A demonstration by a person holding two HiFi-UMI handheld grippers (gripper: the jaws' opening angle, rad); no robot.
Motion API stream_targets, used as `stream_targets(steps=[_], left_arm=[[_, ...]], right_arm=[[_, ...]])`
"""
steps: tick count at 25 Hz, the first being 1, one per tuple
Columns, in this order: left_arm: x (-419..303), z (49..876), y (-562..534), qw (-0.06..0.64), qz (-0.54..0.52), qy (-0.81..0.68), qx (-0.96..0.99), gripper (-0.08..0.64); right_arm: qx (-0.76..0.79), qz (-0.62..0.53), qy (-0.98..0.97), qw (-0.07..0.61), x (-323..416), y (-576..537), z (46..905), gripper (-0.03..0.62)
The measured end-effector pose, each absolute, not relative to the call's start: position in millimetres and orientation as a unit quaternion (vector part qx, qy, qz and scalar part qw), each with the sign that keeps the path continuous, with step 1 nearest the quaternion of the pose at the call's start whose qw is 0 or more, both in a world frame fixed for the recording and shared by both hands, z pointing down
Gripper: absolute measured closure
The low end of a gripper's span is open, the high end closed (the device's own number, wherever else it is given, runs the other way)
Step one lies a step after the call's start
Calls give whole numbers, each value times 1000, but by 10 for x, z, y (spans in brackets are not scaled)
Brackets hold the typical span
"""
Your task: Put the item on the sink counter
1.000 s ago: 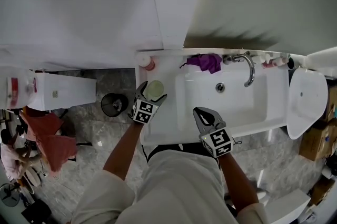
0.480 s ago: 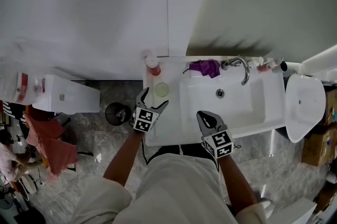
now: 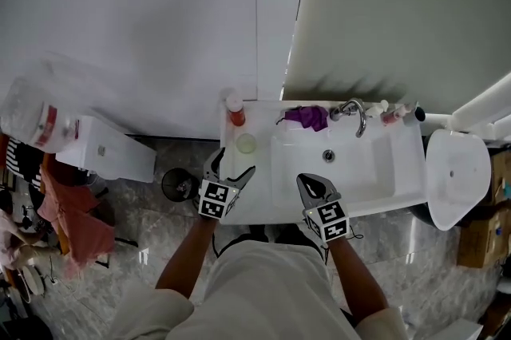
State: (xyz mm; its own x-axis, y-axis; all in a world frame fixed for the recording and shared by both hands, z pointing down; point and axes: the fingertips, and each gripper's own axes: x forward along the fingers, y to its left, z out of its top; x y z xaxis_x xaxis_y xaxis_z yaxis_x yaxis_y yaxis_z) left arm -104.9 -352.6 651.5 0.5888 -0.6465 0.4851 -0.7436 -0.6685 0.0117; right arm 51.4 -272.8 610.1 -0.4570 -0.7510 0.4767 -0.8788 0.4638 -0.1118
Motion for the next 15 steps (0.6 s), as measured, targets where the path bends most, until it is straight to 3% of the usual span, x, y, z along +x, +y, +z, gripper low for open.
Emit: stream_targets(steps=[15], left_arm=[[-842, 5812, -2499, 110, 193, -496, 839, 264]], right_arm=[[415, 140, -881, 179, 942, -2147, 5792, 581]])
